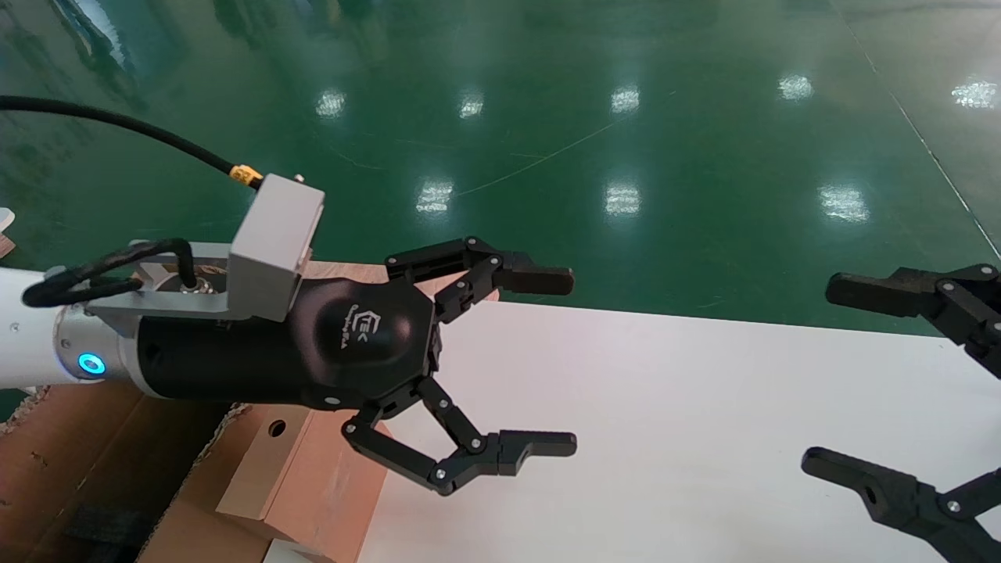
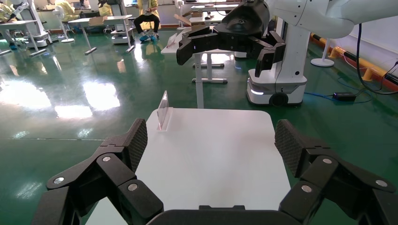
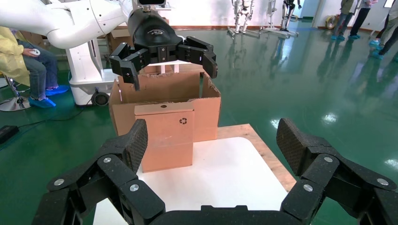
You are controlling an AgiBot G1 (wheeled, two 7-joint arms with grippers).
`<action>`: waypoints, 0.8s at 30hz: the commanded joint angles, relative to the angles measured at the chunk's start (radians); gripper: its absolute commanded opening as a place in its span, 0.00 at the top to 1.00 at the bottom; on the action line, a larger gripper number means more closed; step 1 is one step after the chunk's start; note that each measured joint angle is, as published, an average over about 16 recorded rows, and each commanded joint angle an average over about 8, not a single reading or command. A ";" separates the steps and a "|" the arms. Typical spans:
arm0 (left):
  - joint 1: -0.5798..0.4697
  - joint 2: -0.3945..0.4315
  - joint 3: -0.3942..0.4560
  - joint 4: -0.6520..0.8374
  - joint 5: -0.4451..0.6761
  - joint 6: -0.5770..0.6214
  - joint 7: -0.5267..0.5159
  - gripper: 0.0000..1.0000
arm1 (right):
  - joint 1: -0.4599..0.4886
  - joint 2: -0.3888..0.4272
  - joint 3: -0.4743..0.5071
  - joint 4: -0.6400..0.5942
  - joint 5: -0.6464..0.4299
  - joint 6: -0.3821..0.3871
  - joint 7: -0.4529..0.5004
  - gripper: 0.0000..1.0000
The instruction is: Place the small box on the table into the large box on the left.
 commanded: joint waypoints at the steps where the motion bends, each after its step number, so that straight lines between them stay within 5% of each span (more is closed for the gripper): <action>1: 0.000 0.000 0.000 0.000 0.000 0.000 0.000 0.00 | 0.000 0.000 0.000 0.000 0.000 0.000 0.000 0.00; 12: 0.000 0.000 0.000 0.000 0.000 0.000 0.000 0.00 | 0.000 0.000 0.000 0.000 0.000 0.000 0.000 0.00; 14: 0.000 0.000 0.000 0.000 0.000 0.000 0.000 0.00 | 0.000 0.000 0.000 0.000 0.000 0.000 0.000 0.15; 20: 0.000 0.000 0.000 0.000 0.000 0.000 0.000 0.00 | 0.000 0.000 0.000 0.000 0.000 0.000 0.000 0.90; 21: 0.000 0.000 0.000 0.000 0.000 0.000 0.000 0.00 | 0.000 0.000 0.000 0.000 0.000 0.000 0.000 0.98; 24: -0.001 -0.003 0.000 0.001 0.004 -0.002 -0.001 0.00 | 0.000 0.000 0.000 0.000 0.000 0.000 0.000 1.00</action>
